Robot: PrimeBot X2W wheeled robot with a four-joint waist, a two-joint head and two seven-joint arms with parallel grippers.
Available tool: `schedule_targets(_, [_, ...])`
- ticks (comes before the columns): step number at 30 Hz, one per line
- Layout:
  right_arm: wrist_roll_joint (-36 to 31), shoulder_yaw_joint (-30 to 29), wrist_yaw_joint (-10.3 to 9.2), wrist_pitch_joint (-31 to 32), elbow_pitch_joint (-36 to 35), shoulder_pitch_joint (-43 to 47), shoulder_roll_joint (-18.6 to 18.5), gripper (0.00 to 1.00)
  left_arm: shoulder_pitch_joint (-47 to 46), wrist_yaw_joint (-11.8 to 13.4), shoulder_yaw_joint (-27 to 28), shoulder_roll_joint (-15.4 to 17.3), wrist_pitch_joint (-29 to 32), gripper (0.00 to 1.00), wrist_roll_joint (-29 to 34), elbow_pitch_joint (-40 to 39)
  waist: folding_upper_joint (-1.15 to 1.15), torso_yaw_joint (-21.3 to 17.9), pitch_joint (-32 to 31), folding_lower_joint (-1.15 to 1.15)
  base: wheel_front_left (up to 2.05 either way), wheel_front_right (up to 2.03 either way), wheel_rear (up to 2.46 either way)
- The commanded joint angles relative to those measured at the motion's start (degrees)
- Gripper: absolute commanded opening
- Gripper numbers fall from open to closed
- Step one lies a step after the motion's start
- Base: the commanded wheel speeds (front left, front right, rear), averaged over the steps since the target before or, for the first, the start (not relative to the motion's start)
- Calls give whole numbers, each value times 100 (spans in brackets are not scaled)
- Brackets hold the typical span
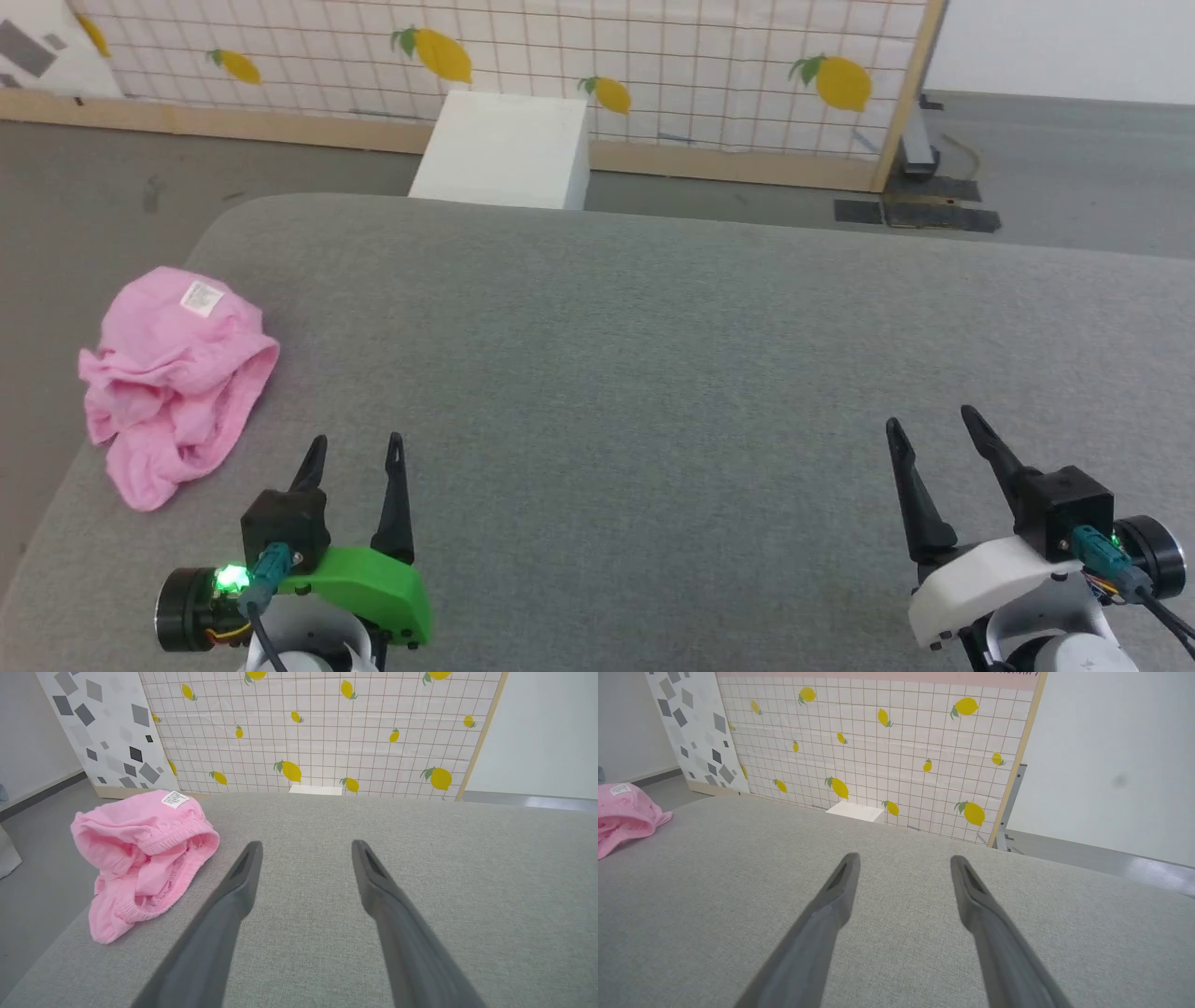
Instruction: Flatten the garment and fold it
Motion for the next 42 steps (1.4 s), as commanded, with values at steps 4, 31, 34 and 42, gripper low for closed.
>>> schedule_targets(4, [49, 8, -2, -60, 22, -16, 3, 100, -96, 61, 6, 22, -108, 100, -97, -1, 0, 296, 14, 0, 0, 0, 0])
schedule_targets(31, [139, 196, -5, -221, 110, 16, 5, 100, 67, 166, 88, 110, -426, 100, -236, -39, 0, 1223, -53, 0, -2, -2, -2])
schedule_targets(34, [140, 209, -5, -242, 128, 13, 6, 100, 75, 174, 103, 118, -462, 100, -266, -20, 0, 1308, -58, 0, 0, 0, 0])
schedule_targets(42, [133, 228, -5, -281, 120, -1, 6, 100, 72, 226, 87, 123, -556, 100, -316, 35, 0, 1532, -31, 0, 0, 0, 0])
